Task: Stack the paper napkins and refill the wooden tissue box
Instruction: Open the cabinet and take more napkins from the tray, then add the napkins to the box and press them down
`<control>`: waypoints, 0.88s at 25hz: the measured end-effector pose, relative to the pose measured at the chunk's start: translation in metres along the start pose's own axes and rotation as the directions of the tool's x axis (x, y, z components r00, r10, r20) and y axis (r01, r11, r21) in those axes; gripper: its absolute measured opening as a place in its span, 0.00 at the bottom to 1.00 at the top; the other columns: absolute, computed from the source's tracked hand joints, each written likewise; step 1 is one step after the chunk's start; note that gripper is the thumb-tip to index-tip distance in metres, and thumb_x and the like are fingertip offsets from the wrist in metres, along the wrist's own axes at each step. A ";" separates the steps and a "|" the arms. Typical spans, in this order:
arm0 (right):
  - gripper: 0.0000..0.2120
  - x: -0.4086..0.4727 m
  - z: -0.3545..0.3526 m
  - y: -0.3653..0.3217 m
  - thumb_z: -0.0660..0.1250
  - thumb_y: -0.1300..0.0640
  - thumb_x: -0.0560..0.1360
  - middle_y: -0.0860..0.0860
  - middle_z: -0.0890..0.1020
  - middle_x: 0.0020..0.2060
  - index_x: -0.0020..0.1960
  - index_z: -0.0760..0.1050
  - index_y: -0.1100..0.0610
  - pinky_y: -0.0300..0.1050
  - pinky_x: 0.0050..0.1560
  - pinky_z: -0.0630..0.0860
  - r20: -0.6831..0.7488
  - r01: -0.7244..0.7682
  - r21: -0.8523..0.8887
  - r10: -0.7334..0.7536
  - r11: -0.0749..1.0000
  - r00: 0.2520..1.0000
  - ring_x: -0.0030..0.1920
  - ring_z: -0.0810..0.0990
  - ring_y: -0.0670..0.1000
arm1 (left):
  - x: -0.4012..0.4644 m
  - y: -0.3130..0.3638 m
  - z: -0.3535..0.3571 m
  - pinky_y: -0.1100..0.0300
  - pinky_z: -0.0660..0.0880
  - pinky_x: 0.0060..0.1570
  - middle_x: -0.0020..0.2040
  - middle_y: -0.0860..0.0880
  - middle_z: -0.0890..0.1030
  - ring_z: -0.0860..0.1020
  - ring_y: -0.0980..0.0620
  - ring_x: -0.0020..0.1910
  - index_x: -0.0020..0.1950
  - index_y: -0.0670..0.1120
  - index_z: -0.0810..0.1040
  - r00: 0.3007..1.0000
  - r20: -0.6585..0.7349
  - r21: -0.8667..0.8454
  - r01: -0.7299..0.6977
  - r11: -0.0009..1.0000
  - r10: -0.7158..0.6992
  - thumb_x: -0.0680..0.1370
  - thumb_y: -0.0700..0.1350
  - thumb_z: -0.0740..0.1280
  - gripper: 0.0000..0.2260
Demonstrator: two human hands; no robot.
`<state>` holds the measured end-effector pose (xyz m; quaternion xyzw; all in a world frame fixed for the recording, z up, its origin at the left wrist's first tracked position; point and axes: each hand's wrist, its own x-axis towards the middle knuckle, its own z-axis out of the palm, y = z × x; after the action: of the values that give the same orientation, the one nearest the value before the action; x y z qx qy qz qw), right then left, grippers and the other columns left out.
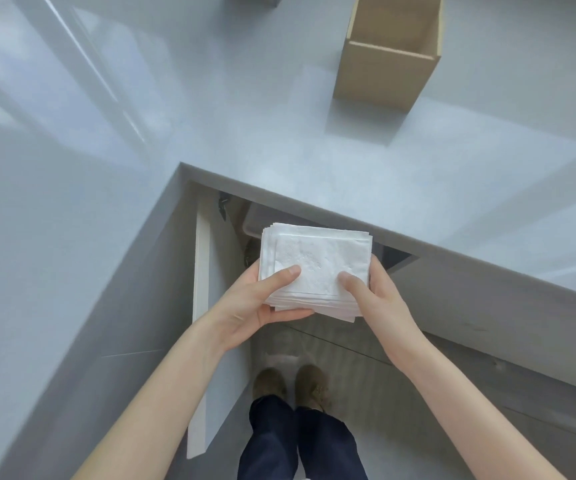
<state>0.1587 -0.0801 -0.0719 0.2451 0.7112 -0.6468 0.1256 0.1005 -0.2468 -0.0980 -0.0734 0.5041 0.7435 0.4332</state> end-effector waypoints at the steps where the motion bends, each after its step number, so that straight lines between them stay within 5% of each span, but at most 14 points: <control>1: 0.16 -0.006 -0.001 -0.010 0.58 0.56 0.79 0.43 0.78 0.58 0.66 0.67 0.49 0.33 0.49 0.73 -0.009 0.015 0.004 -0.015 1.000 1.000 0.57 0.76 0.43 | -0.005 0.007 0.004 0.54 0.82 0.46 0.53 0.50 0.84 0.83 0.50 0.50 0.62 0.50 0.73 1.000 0.014 0.005 -0.019 1.000 0.019 0.72 0.46 0.69 0.18; 5: 0.10 -0.025 -0.008 -0.055 0.56 0.51 0.80 0.36 0.78 0.51 0.60 0.70 0.44 0.25 0.42 0.73 -0.050 0.098 0.012 -0.097 0.995 0.994 0.49 0.75 0.31 | -0.022 0.045 0.022 0.52 0.80 0.49 0.58 0.47 0.81 0.81 0.48 0.56 0.65 0.49 0.72 0.989 0.103 0.056 -0.111 0.992 0.105 0.73 0.45 0.66 0.20; 11: 0.17 -0.042 -0.016 -0.105 0.56 0.54 0.80 0.45 0.76 0.59 0.69 0.65 0.50 0.34 0.53 0.72 -0.129 0.323 -0.023 -0.323 0.946 0.937 0.60 0.74 0.45 | -0.038 0.100 0.049 0.54 0.79 0.52 0.63 0.44 0.77 0.78 0.46 0.60 0.67 0.47 0.70 0.938 0.244 0.130 -0.284 0.950 0.247 0.73 0.47 0.66 0.23; 15: 0.15 -0.044 -0.019 -0.125 0.56 0.57 0.80 0.42 0.75 0.54 0.66 0.64 0.52 0.21 0.44 0.73 -0.168 0.414 -0.065 -0.419 0.908 0.892 0.52 0.75 0.37 | -0.039 0.123 0.062 0.54 0.80 0.50 0.57 0.48 0.80 0.79 0.49 0.58 0.62 0.51 0.75 0.914 0.288 0.140 -0.337 0.931 0.288 0.70 0.48 0.67 0.20; 20: 0.19 -0.029 -0.032 -0.140 0.57 0.57 0.80 0.48 0.74 0.57 0.70 0.61 0.55 0.19 0.38 0.72 -0.183 0.413 -0.028 -0.411 0.910 0.893 0.51 0.74 0.38 | -0.021 0.140 0.073 0.55 0.81 0.46 0.53 0.49 0.81 0.81 0.51 0.54 0.61 0.51 0.75 0.908 0.266 0.138 -0.369 0.919 0.324 0.72 0.46 0.68 0.17; 22: 0.20 -0.016 -0.042 -0.146 0.58 0.52 0.79 0.48 0.75 0.58 0.71 0.61 0.52 0.26 0.45 0.76 -0.166 0.388 0.041 -0.376 0.921 0.912 0.53 0.76 0.43 | -0.010 0.147 0.078 0.54 0.81 0.47 0.53 0.49 0.80 0.80 0.50 0.54 0.62 0.50 0.74 0.912 0.255 0.160 -0.367 0.916 0.321 0.73 0.44 0.66 0.17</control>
<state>0.1039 -0.0480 0.0670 0.1552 0.7289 -0.6634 -0.0678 0.0269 -0.2061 0.0457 0.1460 0.5307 0.7561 0.3540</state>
